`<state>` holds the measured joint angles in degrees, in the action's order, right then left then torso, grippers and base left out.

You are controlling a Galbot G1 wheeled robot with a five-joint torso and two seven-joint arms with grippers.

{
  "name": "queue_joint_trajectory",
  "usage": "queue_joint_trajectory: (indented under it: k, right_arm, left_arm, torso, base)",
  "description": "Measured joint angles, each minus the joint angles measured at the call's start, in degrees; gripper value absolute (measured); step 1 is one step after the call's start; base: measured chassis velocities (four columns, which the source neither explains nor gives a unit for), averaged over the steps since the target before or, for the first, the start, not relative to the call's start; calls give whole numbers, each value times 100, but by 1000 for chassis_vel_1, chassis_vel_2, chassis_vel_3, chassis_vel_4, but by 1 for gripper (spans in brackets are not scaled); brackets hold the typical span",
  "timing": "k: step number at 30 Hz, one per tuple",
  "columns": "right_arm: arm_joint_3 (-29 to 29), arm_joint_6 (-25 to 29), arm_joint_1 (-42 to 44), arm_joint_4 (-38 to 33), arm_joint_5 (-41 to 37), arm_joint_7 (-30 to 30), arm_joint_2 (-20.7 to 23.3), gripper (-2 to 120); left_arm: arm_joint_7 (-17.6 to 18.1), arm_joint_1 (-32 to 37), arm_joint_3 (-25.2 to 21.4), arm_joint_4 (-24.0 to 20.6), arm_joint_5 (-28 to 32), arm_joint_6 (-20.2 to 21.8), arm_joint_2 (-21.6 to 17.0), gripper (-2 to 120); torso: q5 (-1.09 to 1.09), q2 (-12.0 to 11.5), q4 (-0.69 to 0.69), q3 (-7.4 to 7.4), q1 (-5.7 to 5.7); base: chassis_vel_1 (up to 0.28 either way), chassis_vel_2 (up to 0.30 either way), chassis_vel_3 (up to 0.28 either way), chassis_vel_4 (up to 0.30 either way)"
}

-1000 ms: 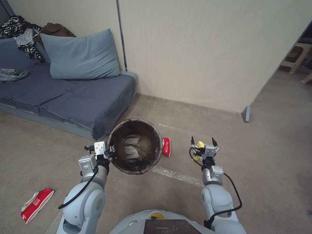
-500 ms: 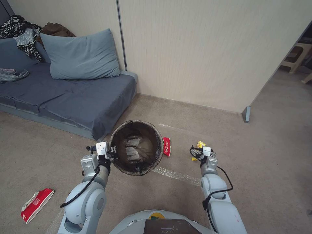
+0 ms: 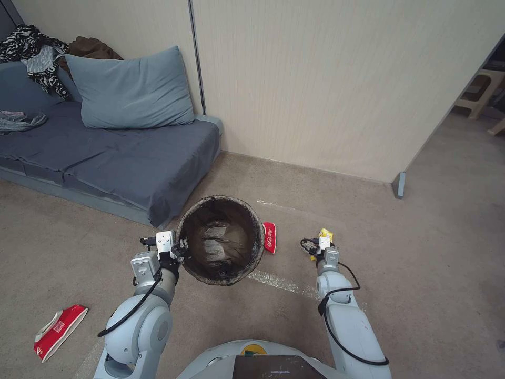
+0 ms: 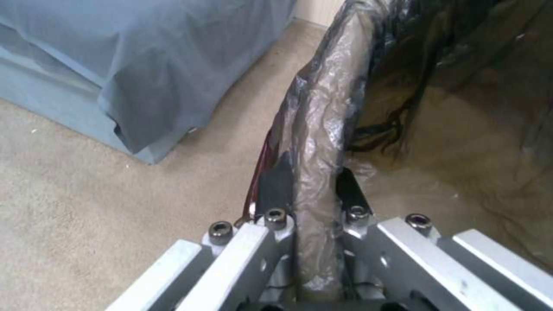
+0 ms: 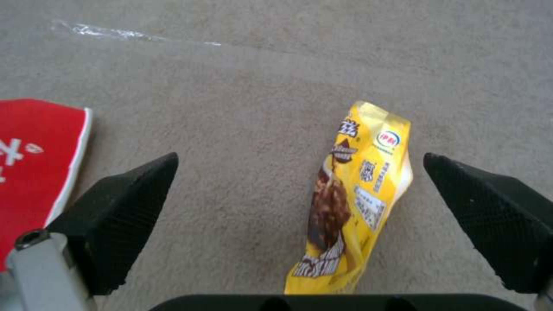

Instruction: Pick up the trash bin, then pick up the garbage from the floor and place it into the trash bin.

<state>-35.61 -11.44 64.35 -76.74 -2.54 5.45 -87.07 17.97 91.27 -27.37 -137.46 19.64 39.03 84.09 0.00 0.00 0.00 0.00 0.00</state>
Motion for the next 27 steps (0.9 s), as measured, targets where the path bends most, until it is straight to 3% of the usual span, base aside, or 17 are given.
queue_joint_trajectory:
  k: [5,11,12,17,18,24,25,26,27]
  right_arm:
    - [-47,28,-172,357,27,-1,-5,100]
    - [-149,94,-409,986,131,-1,-87,84]
    - [-174,126,-456,1123,174,0,-89,75]
    - [-228,224,-562,1450,262,-1,-67,64]
    - [-248,262,-605,1579,274,1,-52,53]
    - [-288,364,-716,1921,276,-15,-1,37]
    - [-295,382,-732,1958,277,-19,2,28]
    - [-295,382,-732,1958,277,-19,2,28]
    - [-312,434,-772,2053,294,-29,6,20]
  left_arm:
    - [4,13,5,-8,1,0,3,0]
    - [13,22,10,-27,28,6,4,0]
    - [15,23,0,-27,37,8,0,0]
    - [20,25,-25,-37,58,10,-11,0]
    - [22,27,-30,-41,66,11,-12,0]
    - [31,23,-32,-46,96,20,-7,0]
    - [31,22,-33,-46,99,22,-6,0]
    - [31,22,-33,-46,99,22,-6,0]
    - [32,21,-32,-48,103,26,-5,0]
  torso:
    - [0,0,-1,0,0]
    - [0,0,0,0,0]
    - [0,0,0,0,0]
    - [1,0,0,0,0]
    - [0,0,-1,0,0]
    - [0,0,-1,0,0]
    - [0,0,-1,0,0]
    - [0,0,-1,0,0]
    - [0,0,-1,0,0]
  base:
    - [0,0,0,0]
    - [0,0,0,0]
    - [0,0,0,0]
    - [0,0,0,0]
    - [0,0,0,0]
    - [0,0,0,0]
    - [0,0,0,0]
    - [0,0,0,0]
    - [0,0,0,0]
